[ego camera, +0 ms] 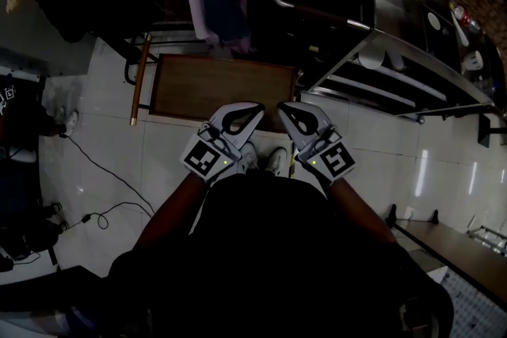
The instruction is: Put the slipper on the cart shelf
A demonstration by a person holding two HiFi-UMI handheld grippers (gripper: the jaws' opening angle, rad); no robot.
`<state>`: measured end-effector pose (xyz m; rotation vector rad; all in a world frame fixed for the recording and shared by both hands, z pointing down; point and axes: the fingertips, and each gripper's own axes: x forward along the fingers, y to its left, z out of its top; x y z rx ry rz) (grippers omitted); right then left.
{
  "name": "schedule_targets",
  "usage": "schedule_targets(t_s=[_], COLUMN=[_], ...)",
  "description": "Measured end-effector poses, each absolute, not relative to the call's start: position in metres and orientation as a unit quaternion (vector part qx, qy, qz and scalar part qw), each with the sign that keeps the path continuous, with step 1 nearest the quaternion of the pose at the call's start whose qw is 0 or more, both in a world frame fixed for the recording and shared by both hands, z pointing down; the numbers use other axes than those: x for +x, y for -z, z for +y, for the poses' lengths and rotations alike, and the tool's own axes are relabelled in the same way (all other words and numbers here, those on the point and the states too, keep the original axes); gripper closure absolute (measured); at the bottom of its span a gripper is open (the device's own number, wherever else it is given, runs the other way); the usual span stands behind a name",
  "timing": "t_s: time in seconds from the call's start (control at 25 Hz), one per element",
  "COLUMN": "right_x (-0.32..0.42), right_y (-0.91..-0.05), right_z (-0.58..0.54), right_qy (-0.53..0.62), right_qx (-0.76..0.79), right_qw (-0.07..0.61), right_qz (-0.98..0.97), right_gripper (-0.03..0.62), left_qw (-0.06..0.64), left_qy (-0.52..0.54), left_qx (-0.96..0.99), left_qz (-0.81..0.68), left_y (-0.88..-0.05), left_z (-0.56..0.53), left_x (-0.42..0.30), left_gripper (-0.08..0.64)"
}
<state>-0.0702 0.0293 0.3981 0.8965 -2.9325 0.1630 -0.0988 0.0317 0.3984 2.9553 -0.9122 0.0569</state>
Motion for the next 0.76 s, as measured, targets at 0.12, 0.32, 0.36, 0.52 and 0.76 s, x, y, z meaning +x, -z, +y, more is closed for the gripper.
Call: schedule_targets(t_s=[0.12,0.32,0.36,0.52,0.76], right_x=[-0.0724,-0.0701,-0.0695,-0.0685,-0.0699], right_y=[-0.3996,-0.3988,-0.3981,-0.3967,-0.3925], right_z=[0.0315,0.0333,0.0337,0.0356,0.0386], right_qy=[-0.053,-0.054,-0.054,-0.052,-0.05], right_qx=[0.293,0.297,0.298,0.299,0.295], right_qw=[0.038,0.039,0.039,0.038,0.037], right_qz=[-0.954,-0.952,-0.952,-0.952,-0.953], right_gripper=[0.591,0.592,0.592,0.591,0.591], left_qw=[0.026,0.026,0.026,0.022,0.021], left_qy=[-0.019,-0.018,-0.018,-0.018,-0.018], left_qx=[0.955,0.955,0.956,0.957,0.957], left_qz=[-0.295,-0.294,-0.293,-0.29,-0.29], left_y=[-0.399,-0.3985,-0.3979,-0.3968,-0.3942], left_z=[0.0336,0.0352,0.0357,0.0381,0.0409], left_x=[-0.1008,-0.0988,-0.0977,-0.0947,-0.0934], left_gripper=[0.56,0.56,0.559,0.56,0.56])
